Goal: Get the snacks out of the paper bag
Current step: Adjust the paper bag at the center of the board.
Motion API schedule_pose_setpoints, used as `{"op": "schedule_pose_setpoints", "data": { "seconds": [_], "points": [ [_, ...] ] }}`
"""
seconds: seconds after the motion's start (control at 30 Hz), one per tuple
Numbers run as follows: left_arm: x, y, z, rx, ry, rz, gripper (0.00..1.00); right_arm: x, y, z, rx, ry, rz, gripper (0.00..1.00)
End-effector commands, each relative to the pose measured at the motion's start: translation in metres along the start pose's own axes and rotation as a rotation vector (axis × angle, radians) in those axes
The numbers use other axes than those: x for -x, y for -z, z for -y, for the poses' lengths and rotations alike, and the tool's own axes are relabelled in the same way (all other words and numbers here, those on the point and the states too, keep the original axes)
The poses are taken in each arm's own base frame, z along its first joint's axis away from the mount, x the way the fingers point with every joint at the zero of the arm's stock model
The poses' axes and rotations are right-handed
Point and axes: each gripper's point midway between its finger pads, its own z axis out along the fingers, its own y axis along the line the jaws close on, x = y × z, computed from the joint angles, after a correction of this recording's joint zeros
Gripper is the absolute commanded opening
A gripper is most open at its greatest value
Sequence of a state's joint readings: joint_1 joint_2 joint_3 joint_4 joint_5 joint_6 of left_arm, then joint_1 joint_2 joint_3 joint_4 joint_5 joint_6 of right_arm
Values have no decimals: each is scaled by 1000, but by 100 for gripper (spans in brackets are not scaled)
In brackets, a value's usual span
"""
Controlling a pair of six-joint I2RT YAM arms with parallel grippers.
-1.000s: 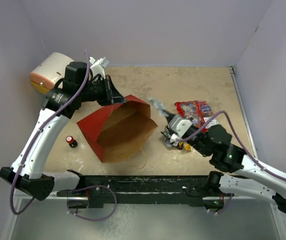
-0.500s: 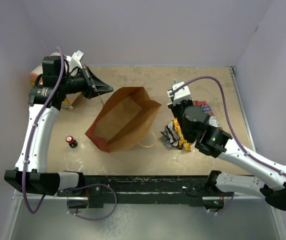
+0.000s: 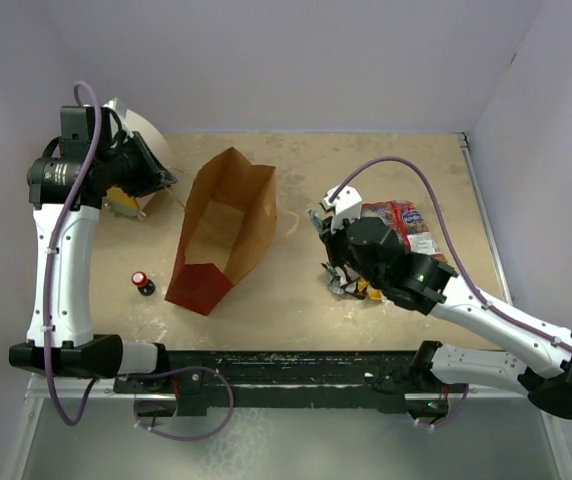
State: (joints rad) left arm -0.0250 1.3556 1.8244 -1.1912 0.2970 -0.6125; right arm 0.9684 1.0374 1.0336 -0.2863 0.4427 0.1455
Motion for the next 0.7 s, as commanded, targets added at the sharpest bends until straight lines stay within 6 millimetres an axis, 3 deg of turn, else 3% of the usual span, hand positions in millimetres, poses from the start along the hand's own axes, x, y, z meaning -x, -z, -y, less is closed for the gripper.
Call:
{"op": "schedule_pose_setpoints", "data": {
  "seconds": [0.0, 0.17, 0.27, 0.33, 0.4, 0.67],
  "points": [
    [12, 8, -51, 275, -49, 64, 20, -16, -3, -30, 115, -195, -24, 0],
    [7, 9, -83, 428, -29, 67, 20, -36, -14, -48, 171, -212, -98, 0],
    [5, 15, -90, 472, -16, 72, 24, -51, -18, -57, 196, -210, -154, 0],
    [3, 18, -92, 487, -10, 70, 31, -65, -19, -69, 244, -231, -207, 0],
    [2, 20, -92, 486, -8, 71, 46, -77, -21, -77, 271, -252, -245, 0],
    [14, 34, -68, 366, -24, 163, 75, -129, -22, -112, 467, -286, -402, 0]
  ]
}}
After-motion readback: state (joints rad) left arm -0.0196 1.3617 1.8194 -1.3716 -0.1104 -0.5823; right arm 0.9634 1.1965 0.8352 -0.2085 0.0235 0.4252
